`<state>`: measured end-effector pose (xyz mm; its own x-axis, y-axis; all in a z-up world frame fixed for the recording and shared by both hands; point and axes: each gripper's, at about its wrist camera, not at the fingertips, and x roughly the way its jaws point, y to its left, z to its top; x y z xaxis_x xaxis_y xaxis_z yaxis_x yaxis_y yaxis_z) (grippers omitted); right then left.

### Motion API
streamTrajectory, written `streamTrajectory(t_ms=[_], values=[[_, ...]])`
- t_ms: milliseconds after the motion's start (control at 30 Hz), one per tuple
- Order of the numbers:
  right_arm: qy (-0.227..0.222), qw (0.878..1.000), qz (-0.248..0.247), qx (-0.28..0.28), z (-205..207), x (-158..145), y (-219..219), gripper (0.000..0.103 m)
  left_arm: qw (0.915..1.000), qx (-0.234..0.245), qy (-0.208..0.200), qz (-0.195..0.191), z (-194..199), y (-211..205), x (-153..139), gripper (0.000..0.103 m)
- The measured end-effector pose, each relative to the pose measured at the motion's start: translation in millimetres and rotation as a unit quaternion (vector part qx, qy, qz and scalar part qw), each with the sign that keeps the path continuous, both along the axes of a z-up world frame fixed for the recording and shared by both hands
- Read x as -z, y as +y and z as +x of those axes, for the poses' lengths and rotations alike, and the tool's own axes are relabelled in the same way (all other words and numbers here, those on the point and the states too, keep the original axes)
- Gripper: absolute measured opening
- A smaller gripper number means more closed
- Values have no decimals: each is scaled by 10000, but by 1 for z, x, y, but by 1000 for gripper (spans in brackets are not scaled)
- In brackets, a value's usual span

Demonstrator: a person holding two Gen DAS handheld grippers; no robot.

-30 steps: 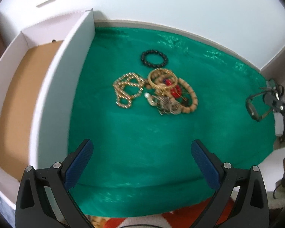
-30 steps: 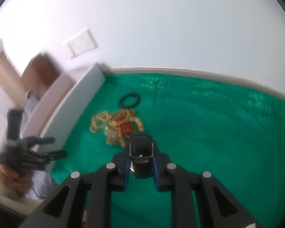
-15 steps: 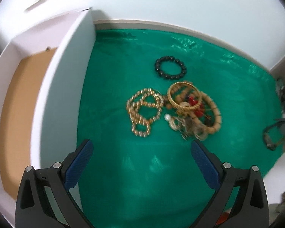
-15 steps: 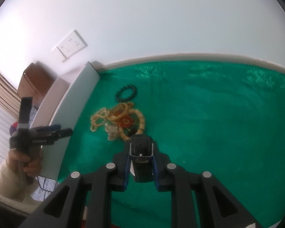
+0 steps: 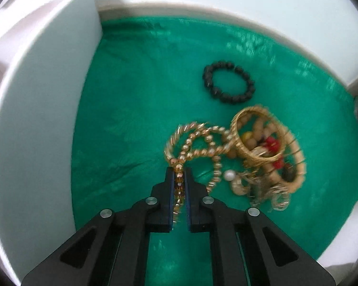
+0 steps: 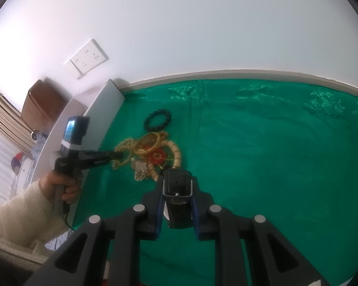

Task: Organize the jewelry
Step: 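Carry the necklace and watch into the white tray with both tools and release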

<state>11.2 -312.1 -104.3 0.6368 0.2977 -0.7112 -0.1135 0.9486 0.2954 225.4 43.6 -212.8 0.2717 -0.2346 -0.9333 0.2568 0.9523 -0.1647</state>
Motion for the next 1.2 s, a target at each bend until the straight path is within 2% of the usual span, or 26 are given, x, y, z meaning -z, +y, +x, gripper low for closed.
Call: streamTrajectory(t_ms=[100, 333, 400, 600, 667, 833, 933, 1200], values=[[-28, 10000, 12, 27, 2, -3, -5, 20, 9990, -206, -140, -362, -10, 11, -30, 6], [-145, 9998, -46, -104, 10, -19, -2, 20, 9930, -565, -491, -909, -38, 33, -107, 5], [-200, 9995, -100, -220, 14, -27, 5, 20, 9889, -723, -640, -1125, -49, 45, -137, 5], [-334, 9952, -272, -884, 29, -57, 45, 20, 9755, -1156, -1218, -1420, -73, 89, -222, 6], [-427, 9919, -365, -1137, 32, -67, 61, 20, 9714, -1298, -1339, -1472, -81, 106, -240, 6], [-669, 9788, -421, -1888, 43, -96, 111, 20, 9623, -1710, -1595, -1387, -99, 144, -273, 6], [-797, 9700, -425, -2258, 48, -108, 137, 20, 9557, -1973, -1598, -1489, -110, 170, -283, 6], [-936, 9474, -382, -3038, 66, -131, 200, 20, 9406, -2587, -1810, -1247, -146, 212, -284, 6]])
